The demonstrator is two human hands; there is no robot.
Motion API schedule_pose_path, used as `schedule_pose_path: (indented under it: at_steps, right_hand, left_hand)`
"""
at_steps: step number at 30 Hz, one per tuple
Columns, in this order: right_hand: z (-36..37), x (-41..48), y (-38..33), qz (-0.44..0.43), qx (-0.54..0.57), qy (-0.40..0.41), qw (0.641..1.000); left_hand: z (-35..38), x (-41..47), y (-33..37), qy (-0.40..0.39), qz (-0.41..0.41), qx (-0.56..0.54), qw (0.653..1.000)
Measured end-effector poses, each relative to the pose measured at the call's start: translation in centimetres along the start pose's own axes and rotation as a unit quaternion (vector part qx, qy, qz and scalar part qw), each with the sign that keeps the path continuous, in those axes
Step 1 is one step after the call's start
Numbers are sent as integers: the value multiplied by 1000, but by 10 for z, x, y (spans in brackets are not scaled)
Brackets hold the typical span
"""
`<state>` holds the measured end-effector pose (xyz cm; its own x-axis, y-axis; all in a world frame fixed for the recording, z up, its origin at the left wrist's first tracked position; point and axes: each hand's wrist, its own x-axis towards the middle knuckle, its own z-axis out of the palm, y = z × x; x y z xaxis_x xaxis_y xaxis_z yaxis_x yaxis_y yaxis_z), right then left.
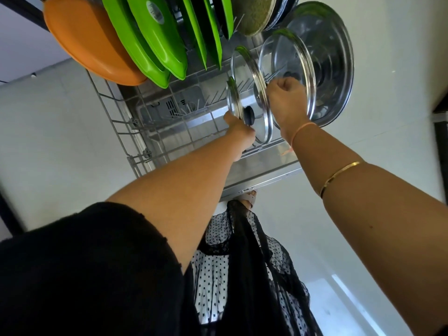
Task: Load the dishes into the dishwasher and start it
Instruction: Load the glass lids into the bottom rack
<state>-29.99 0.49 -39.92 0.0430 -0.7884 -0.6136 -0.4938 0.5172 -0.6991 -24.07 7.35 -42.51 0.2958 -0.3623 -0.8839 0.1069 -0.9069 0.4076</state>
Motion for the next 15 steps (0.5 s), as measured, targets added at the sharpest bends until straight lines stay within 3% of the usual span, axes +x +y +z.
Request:
schedule_pose_path:
  at_steps: [3, 15]
  right_hand:
    - [3, 1, 2, 2, 4, 4, 1000]
    - [9, -4, 2, -30, -55, -3, 998]
  left_hand:
    - [-1, 4, -4, 5, 36, 44, 998]
    - [-18, -10, -17, 13, 68, 45, 997]
